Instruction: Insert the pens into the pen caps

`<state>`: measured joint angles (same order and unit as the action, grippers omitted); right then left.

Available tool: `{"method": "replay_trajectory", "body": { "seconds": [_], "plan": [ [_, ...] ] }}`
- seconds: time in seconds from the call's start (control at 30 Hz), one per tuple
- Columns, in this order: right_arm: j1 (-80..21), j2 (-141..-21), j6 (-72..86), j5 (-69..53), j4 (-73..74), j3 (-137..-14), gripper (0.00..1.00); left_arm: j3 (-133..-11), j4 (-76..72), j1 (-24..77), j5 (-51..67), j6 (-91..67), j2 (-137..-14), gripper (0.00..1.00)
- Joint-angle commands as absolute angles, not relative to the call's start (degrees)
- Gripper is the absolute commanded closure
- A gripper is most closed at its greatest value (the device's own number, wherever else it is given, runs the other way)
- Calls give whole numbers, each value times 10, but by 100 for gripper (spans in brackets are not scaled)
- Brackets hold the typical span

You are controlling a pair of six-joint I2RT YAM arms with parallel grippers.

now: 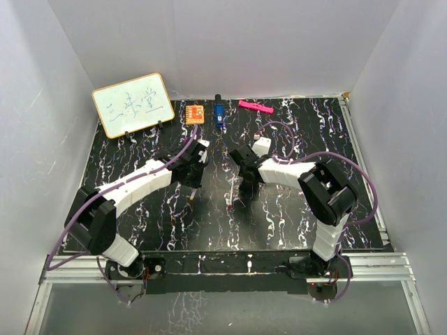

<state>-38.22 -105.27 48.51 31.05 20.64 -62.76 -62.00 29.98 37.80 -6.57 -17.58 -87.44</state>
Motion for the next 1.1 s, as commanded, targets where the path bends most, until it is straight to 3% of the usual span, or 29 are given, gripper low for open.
{"method": "replay_trajectory", "body": {
  "seconds": [0.0, 0.97, 1.07],
  "plan": [
    [-381, -1056, 501, 297, 203, -617, 60, -629, 300, 374, -52, -176, -858, 100],
    [-405, -1098, 507, 239, 308, -592, 85, -648, 295, 363, -35, -174, -862, 100],
    [-405, -1100, 505, 231, 309, -588, 94, -646, 293, 362, -32, -176, -862, 100]
  ]
}}
